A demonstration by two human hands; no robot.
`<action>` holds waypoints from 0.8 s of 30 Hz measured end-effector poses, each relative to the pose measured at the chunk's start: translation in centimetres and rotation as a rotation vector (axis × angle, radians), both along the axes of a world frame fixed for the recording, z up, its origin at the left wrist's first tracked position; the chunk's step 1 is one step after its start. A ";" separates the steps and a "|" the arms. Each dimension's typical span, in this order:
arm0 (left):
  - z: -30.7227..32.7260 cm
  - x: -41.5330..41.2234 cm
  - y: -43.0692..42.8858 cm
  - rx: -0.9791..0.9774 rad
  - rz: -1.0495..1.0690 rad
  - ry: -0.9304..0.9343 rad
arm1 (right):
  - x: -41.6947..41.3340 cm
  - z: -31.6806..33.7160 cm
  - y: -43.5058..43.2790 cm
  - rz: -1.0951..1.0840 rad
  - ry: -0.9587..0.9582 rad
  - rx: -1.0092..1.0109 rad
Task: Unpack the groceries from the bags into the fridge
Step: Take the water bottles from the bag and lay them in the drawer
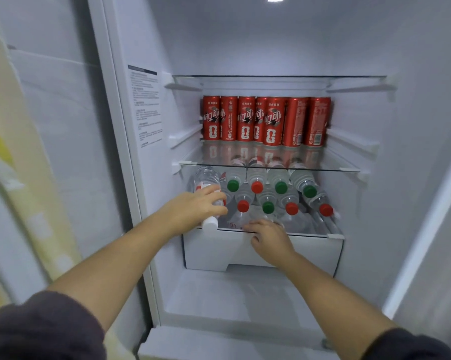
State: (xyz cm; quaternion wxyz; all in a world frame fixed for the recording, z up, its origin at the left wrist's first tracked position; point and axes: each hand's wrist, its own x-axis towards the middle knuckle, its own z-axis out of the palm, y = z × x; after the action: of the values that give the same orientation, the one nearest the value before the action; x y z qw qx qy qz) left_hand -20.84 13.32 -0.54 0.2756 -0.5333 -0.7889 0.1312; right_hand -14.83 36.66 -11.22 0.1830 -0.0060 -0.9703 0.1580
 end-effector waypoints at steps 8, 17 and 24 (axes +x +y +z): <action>1.8 -2.9 2.5 -0.167 0.195 -0.099 | 0.4 1.7 1.1 0.084 -0.136 -0.024; 1.8 -7.3 3.6 0.046 0.482 -0.405 | 0.3 1.4 1.8 0.093 -0.188 -0.111; 2.0 -7.9 4.4 0.036 0.563 -0.478 | 0.3 1.7 1.8 0.103 -0.193 -0.153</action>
State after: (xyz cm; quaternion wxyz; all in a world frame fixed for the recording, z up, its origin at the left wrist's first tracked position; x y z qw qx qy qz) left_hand -28.77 17.75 1.48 0.0458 -0.3062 -0.9490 0.0596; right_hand -14.56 38.50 -9.56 0.0797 0.0145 -0.9676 0.2392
